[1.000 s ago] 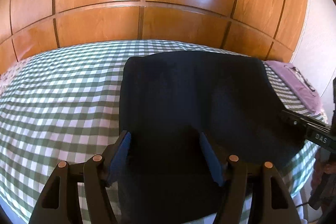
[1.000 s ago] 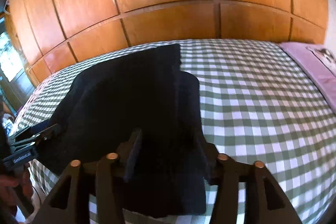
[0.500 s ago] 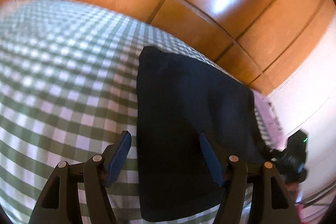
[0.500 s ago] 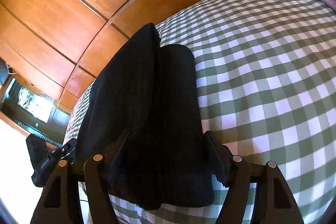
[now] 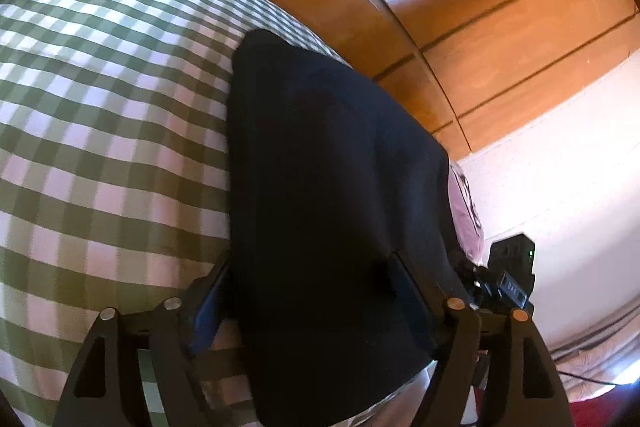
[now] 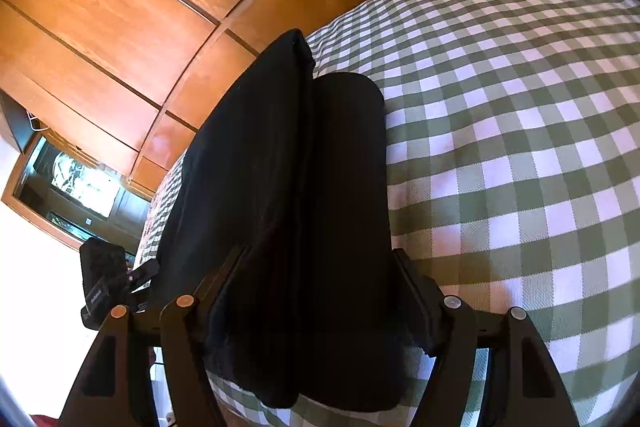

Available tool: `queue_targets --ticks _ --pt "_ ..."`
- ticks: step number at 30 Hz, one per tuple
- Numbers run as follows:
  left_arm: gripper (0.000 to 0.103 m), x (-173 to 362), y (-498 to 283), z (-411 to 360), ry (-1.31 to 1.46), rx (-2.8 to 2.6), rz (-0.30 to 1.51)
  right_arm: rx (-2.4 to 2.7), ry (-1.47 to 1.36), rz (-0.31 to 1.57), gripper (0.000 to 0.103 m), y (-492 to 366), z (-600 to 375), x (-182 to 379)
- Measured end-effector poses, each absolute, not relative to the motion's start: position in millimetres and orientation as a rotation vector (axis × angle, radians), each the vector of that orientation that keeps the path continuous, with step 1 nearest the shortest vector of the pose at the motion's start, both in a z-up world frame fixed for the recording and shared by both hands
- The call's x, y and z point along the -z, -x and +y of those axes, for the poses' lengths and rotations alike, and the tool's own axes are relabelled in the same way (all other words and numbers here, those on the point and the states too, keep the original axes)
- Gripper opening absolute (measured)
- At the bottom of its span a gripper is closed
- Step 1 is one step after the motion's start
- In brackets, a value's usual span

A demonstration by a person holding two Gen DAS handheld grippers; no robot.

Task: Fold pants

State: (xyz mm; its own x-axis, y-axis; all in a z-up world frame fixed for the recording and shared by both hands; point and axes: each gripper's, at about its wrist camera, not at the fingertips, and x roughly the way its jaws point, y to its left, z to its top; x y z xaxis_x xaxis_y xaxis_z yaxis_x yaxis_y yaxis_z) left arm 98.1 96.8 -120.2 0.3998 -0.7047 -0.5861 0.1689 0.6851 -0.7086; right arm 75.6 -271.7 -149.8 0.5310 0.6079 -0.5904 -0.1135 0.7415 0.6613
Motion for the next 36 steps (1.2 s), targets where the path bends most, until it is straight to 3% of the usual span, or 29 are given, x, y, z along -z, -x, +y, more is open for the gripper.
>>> queue_targets --ticks 4,8,13,20,29,36 --pt "0.088 115.7 -93.8 73.2 0.484 0.604 1.000 -0.436 -0.560 0.907 0.072 -76.5 -261.8 147.1" --pt "0.089 118.0 -94.4 71.5 0.469 0.615 0.980 -0.441 -0.559 0.902 0.071 -76.0 -263.9 147.8" --pt "0.076 119.9 -91.0 72.4 0.488 0.622 0.993 -0.439 -0.528 0.897 0.069 -77.3 -261.4 146.2" --pt "0.059 94.5 -79.5 52.1 0.361 0.536 0.916 -0.392 -0.371 0.766 0.055 -65.9 -242.8 126.2" --pt "0.057 58.0 -83.5 36.7 0.216 0.487 0.763 -0.373 -0.361 0.641 0.052 -77.5 -242.4 107.0" --pt "0.057 44.9 -132.5 22.1 0.159 0.439 0.717 -0.368 -0.316 0.584 0.052 -123.1 -240.1 91.1"
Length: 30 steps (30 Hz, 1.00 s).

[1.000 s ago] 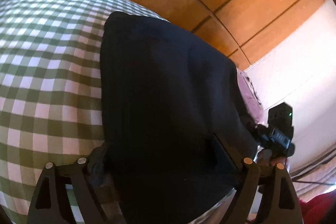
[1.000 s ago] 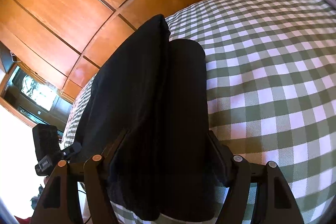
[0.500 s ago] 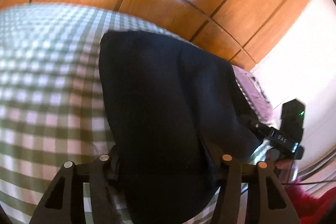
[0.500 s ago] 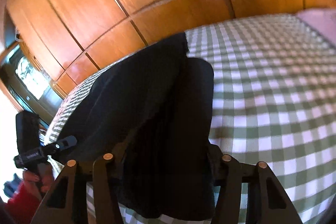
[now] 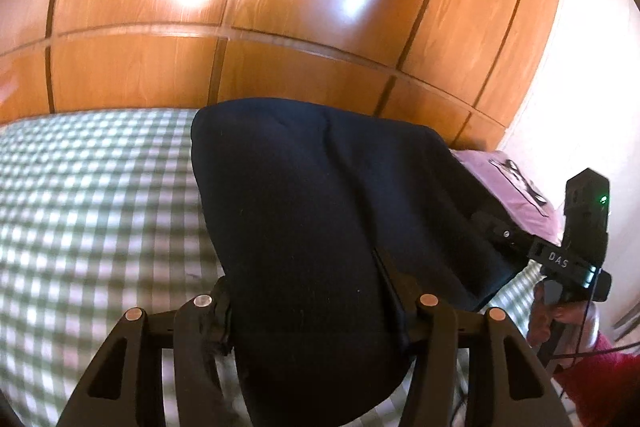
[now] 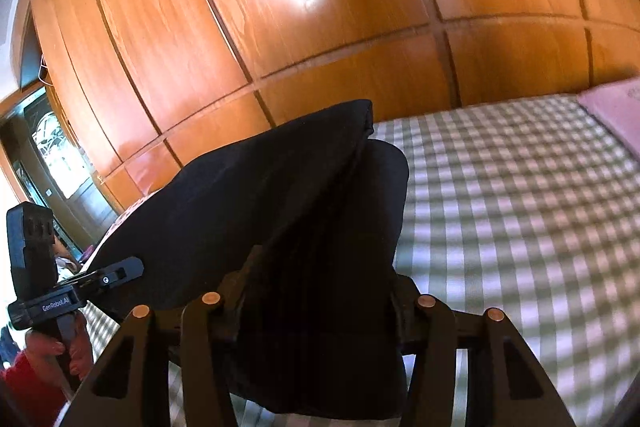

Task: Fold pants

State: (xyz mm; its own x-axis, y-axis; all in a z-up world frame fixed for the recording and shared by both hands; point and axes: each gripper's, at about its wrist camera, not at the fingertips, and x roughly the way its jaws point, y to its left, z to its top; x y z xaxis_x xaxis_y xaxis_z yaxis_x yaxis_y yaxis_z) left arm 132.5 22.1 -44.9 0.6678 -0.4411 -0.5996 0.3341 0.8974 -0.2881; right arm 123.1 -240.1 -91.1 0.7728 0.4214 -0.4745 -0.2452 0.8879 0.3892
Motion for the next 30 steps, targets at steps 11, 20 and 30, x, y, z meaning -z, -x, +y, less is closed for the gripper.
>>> queue_targets --ticks 11,20,30 --pt "0.057 58.2 -242.0 14.6 0.170 0.363 0.714 -0.336 -0.267 0.565 0.052 -238.1 -236.3 90.0" --pt "0.069 101.9 -266.5 4.7 0.132 0.316 0.711 -0.264 -0.319 0.675 0.062 -278.8 -249.6 126.6" --pt "0.089 108.0 -263.1 13.1 0.170 0.255 0.711 -0.196 -0.300 0.659 0.079 -272.6 -247.0 127.1"
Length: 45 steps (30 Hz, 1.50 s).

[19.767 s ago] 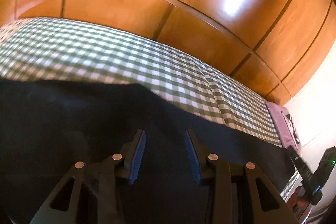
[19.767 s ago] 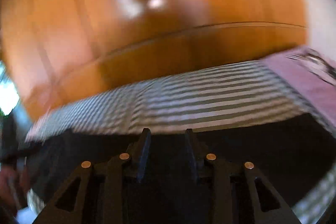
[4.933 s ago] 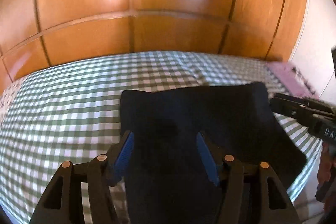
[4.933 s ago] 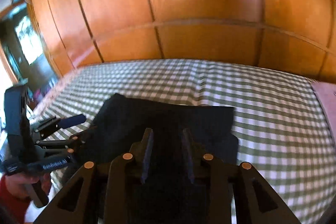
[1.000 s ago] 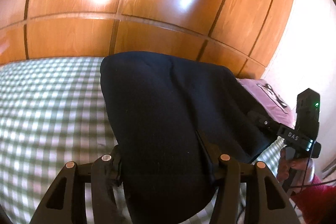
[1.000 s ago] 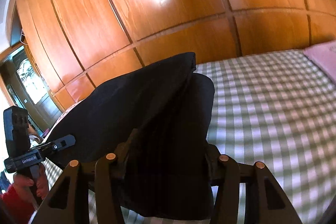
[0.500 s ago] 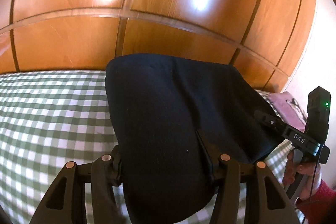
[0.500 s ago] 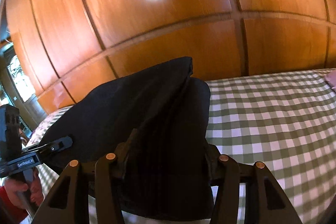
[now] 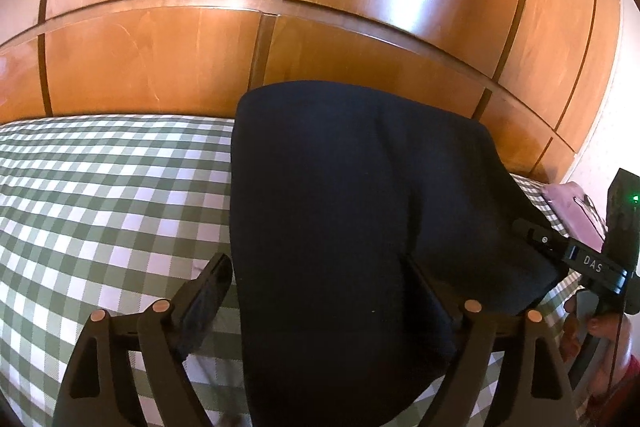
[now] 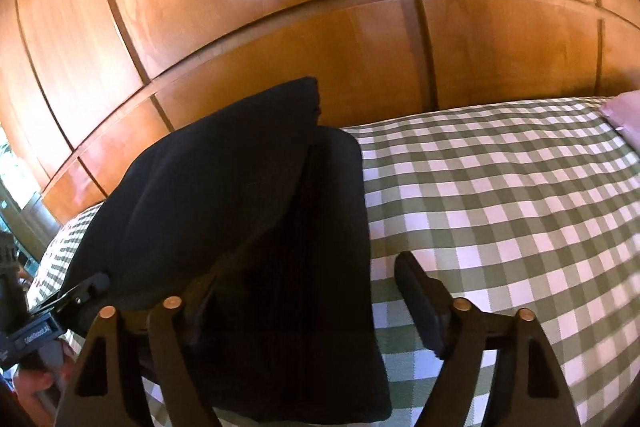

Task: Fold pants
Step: 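Release the bundle and pull both tools back from it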

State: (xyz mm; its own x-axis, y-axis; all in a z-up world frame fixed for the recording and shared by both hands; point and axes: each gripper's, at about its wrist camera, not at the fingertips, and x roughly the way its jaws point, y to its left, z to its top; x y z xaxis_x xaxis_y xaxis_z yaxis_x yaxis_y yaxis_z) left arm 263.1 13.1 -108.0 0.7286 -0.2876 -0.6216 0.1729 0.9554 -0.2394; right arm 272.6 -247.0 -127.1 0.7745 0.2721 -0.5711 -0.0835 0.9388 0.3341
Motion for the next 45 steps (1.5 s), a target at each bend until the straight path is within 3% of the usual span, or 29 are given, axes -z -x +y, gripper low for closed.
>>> queue_targets --ticks 13,15,17,18,24,25,27,28,35,37,38,40,45 --pt "0.089 104.4 -237.3 14.7 0.180 0.174 0.690 -0.099 -0.113 0.424 0.079 -219.1 -220.0 68.2" --pt "0.089 104.7 -237.2 14.2 0.177 0.173 0.690 -0.141 -0.037 0.412 0.070 -231.0 -202.2 51.4" --pt "0.089 104.8 -237.9 14.6 0.178 0.174 0.689 -0.195 0.037 0.449 0.037 -254.8 -183.5 42.8" --pt "0.089 105.1 -237.9 15.0 0.180 0.175 0.689 -0.229 0.049 0.499 0.030 -274.9 -175.1 41.3" --pt "0.091 109.6 -239.9 22.0 0.226 0.196 0.704 -0.179 0.085 0.678 0.023 -351.7 -164.1 70.8" --pt "0.091 110.7 -240.3 23.7 0.238 0.205 0.708 -0.162 0.059 0.715 0.020 -360.6 -170.5 79.6" --pt "0.091 114.0 -242.8 26.9 0.266 0.232 0.721 -0.149 -0.040 0.712 0.002 -364.7 -186.4 88.9" --pt "0.091 115.1 -243.2 28.4 0.277 0.240 0.724 -0.115 -0.049 0.699 0.000 -365.0 -189.5 90.9" --pt "0.092 114.4 -241.5 31.1 0.282 0.245 0.721 0.065 -0.070 0.620 0.000 -342.3 -195.5 94.6" --pt "0.091 111.2 -237.9 30.2 0.267 0.228 0.705 0.026 -0.097 0.608 0.011 -333.2 -198.5 90.3" --pt "0.091 108.8 -235.1 28.8 0.257 0.212 0.696 0.005 -0.096 0.599 0.029 -327.1 -201.9 87.4" --pt "0.091 104.5 -227.0 25.7 0.231 0.176 0.679 -0.026 -0.085 0.573 0.054 -302.3 -204.7 81.9" --pt "0.091 96.8 -202.9 21.9 0.214 0.100 0.646 -0.083 -0.096 0.523 0.055 -236.0 -194.6 80.3"
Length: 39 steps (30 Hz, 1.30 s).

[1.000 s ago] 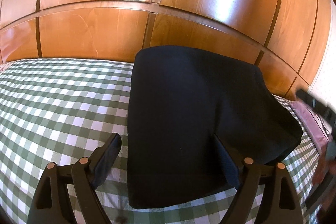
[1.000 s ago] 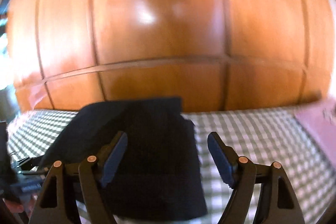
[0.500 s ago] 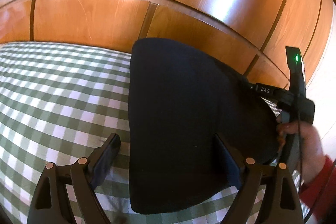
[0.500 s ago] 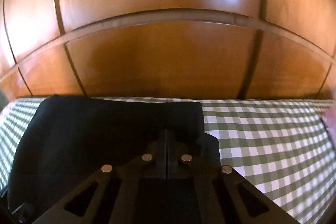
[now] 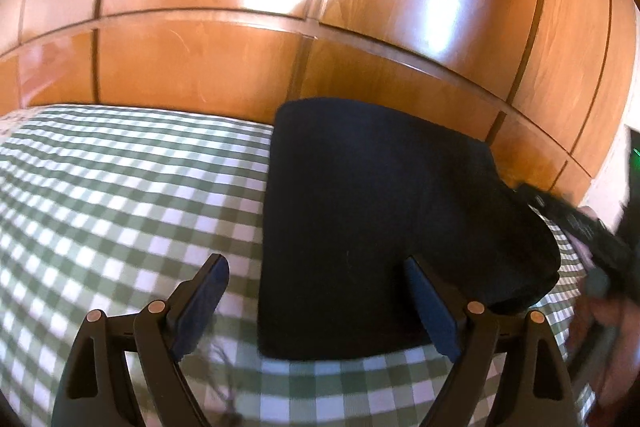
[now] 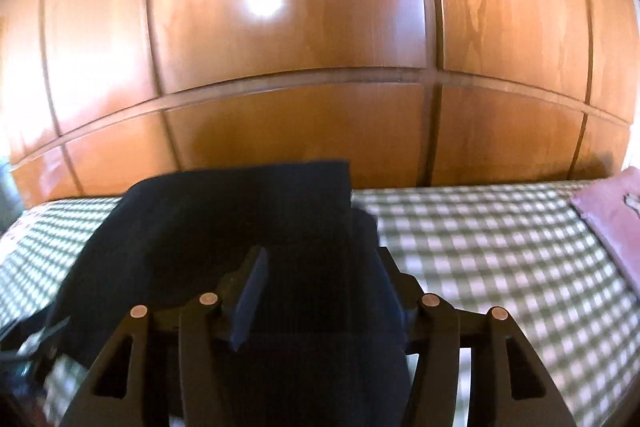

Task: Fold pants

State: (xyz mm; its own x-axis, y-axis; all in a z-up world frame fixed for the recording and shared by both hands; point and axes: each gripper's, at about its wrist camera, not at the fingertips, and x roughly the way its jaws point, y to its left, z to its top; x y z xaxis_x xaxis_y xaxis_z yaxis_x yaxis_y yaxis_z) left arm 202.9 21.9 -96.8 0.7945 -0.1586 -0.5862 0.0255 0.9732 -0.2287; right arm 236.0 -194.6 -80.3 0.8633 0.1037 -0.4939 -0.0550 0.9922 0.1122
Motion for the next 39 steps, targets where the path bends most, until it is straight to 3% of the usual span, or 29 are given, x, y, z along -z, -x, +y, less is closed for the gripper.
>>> queue_targets --ticks 5,9,14,23,39 --pt "0.089 88.1 -174.5 18.3 0.212 0.069 0.614 -0.062 -0.132 0.539 0.055 -193.8 -193.7 90.6" --pt "0.089 83.5 -148.9 17.6 0.245 0.060 0.617 -0.061 -0.155 0.503 0.066 -158.4 -189.0 83.4" --pt "0.089 71.5 -112.8 21.0 0.299 0.047 0.600 -0.091 -0.147 0.498 0.067 -123.7 -178.4 78.5" --pt "0.089 39.4 -57.8 1.7 0.126 0.048 0.558 -0.134 -0.184 0.506 0.077 -80.9 -177.9 62.5" --pt "0.089 11.4 -25.5 -10.6 0.123 0.034 0.539 -0.117 -0.144 0.484 0.079 -32.7 -187.1 28.5"
